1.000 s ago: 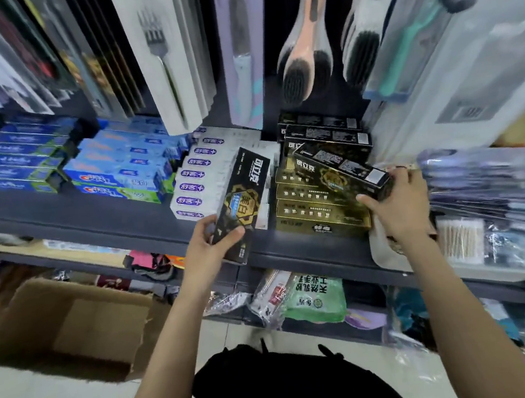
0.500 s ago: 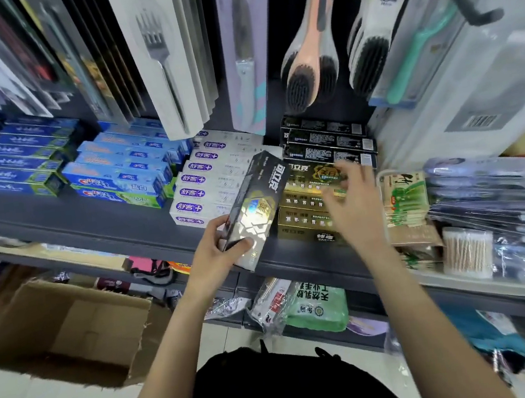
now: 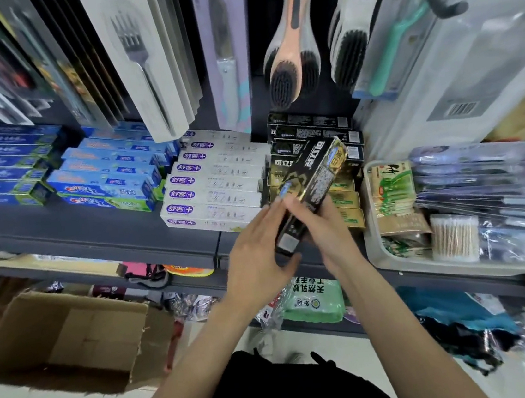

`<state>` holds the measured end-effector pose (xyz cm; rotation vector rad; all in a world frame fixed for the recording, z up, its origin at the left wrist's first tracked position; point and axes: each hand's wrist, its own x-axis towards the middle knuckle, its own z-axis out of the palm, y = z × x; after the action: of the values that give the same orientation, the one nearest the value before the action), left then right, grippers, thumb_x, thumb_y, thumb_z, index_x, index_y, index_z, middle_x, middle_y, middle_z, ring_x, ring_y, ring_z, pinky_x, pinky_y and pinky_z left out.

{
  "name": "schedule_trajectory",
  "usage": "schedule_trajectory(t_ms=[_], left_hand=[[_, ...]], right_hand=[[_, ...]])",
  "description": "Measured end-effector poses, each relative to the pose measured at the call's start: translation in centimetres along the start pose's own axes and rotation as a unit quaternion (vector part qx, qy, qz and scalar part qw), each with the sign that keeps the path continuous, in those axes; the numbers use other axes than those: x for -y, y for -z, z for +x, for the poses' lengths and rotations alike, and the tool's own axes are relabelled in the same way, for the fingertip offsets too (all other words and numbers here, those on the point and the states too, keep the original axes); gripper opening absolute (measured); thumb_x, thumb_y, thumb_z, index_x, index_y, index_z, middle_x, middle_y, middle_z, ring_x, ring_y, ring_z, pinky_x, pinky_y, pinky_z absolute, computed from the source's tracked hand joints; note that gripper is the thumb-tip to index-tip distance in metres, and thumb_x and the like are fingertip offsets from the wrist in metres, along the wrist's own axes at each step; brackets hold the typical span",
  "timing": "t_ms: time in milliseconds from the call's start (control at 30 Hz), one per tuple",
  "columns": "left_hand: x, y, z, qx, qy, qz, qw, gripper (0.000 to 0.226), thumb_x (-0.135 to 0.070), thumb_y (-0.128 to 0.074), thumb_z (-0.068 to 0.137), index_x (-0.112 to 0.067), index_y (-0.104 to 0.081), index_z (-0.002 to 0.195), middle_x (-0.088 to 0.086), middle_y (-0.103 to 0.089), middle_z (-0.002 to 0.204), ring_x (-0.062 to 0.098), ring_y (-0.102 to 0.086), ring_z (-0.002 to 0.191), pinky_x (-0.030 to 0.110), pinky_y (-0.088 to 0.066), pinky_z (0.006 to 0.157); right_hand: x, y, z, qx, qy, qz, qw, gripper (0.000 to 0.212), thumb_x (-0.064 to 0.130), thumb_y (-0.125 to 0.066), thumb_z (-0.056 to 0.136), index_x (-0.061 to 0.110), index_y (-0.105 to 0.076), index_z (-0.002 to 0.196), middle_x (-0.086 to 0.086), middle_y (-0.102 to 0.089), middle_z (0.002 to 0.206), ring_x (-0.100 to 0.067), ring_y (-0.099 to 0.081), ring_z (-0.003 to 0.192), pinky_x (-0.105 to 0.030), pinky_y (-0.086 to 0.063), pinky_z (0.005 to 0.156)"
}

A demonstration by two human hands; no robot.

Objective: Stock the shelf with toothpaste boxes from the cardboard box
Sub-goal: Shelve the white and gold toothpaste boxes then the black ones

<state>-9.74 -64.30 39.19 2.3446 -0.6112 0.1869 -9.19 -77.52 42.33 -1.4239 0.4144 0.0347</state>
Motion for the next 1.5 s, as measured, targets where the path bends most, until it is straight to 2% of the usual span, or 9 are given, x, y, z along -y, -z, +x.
schedule_trajectory(t_ms=[200,367,600,833,1033,1167,1267,1367,1500], left_hand=[[3.1,-0.1,1.7,0.098,0.02,0.013,0.995,0.057,-0.045,-0.053,0.092,-0.022,-0.039,0.142,-0.004,-0.041,0.147,0.014,-0.036,0.135,0.034,-0.021,0.114],[5.8,-1.9,3.0,0.231,0.015,0.165,0.959,0.055,-0.045,-0.04,0.097,-0.028,-0.026,0.148,-0.009,-0.02,0.157,0.014,-0.013,0.145,0.043,-0.002,0.118],[7.1,-2.0,3.6,0.273,-0.028,0.23,0.934,0.058,-0.041,-0.039,0.097,-0.033,-0.017,0.15,-0.014,-0.011,0.157,0.014,-0.009,0.145,0.05,0.001,0.116],[7.1,-2.2,3.3,0.276,-0.015,0.217,0.936,0.062,-0.034,-0.045,0.095,-0.031,-0.016,0.15,-0.011,-0.011,0.158,0.015,-0.011,0.145,0.051,-0.003,0.117],[7.1,-1.8,3.2,0.3,0.004,0.159,0.94,0.063,-0.034,-0.048,0.094,-0.031,-0.018,0.15,-0.011,-0.01,0.158,0.014,-0.009,0.146,0.052,-0.004,0.117],[9.0,0.3,2.8,0.232,-0.023,0.114,0.966,0.048,-0.033,-0.047,0.096,-0.025,-0.039,0.142,-0.002,-0.039,0.148,0.018,-0.032,0.137,0.039,-0.015,0.113],[12.2,4.2,1.3,0.157,-0.061,0.082,0.982,0.036,-0.03,-0.052,0.093,-0.019,-0.057,0.127,0.001,-0.065,0.118,0.023,-0.057,0.11,0.035,-0.037,0.095],[17.3,10.4,-1.5,0.07,-0.077,0.064,0.993,0.023,-0.03,-0.057,0.086,-0.021,-0.069,0.104,-0.007,-0.071,0.08,0.018,-0.066,0.075,0.028,-0.05,0.068],[26.9,20.7,-6.0,0.017,-0.031,0.056,0.998,0.032,-0.043,-0.044,0.088,-0.026,-0.069,0.097,-0.011,-0.069,0.075,0.008,-0.064,0.071,0.022,-0.048,0.058]], right_hand=[[3.0,4.8,3.0,-0.034,0.057,-0.29,0.955,0.064,0.03,-0.072,0.081,0.012,-0.04,0.133,0.001,-0.059,0.119,-0.016,-0.056,0.108,-0.038,-0.043,0.1],[6.6,5.2,6.0,0.03,0.169,-0.605,0.777,0.064,0.027,-0.073,0.079,0.018,-0.047,0.137,-0.01,-0.057,0.124,-0.027,-0.053,0.113,-0.034,-0.04,0.092],[6.3,4.9,10.8,0.094,0.103,-0.637,0.758,0.063,0.02,-0.074,0.079,0.016,-0.047,0.136,-0.011,-0.053,0.136,-0.024,-0.05,0.125,-0.033,-0.038,0.101],[1.7,4.2,10.4,-0.046,0.206,-0.769,0.603,0.052,0.003,-0.062,0.083,0.009,-0.05,0.133,-0.017,-0.049,0.126,-0.036,-0.043,0.117,-0.047,-0.039,0.099],[-0.4,2.0,7.8,-0.098,0.267,-0.74,0.609,0.038,-0.001,-0.068,0.068,0.007,-0.067,0.105,-0.017,-0.062,0.106,-0.041,-0.05,0.107,-0.052,-0.043,0.092],[-0.8,-2.0,5.6,-0.102,0.344,-0.708,0.609,0.019,0.009,-0.065,0.075,0.012,-0.071,0.092,-0.01,-0.063,0.105,-0.033,-0.043,0.113,-0.056,-0.028,0.105],[-1.2,-7.1,4.0,-0.046,0.361,-0.681,0.636,0.016,0.007,-0.065,0.077,0.012,-0.071,0.091,-0.007,-0.069,0.089,-0.031,-0.06,0.092,-0.045,-0.045,0.088],[-1.9,-14.5,2.4,0.037,0.301,-0.683,0.665,0.019,0.014,-0.057,0.087,0.015,-0.067,0.103,-0.006,-0.07,0.093,-0.03,-0.066,0.083,-0.035,-0.05,0.069],[-4.7,-26.6,1.6,0.142,0.185,-0.687,0.689,0.03,0.03,-0.048,0.094,0.028,-0.056,0.123,0.0,-0.064,0.117,-0.026,-0.058,0.109,-0.034,-0.045,0.079]])
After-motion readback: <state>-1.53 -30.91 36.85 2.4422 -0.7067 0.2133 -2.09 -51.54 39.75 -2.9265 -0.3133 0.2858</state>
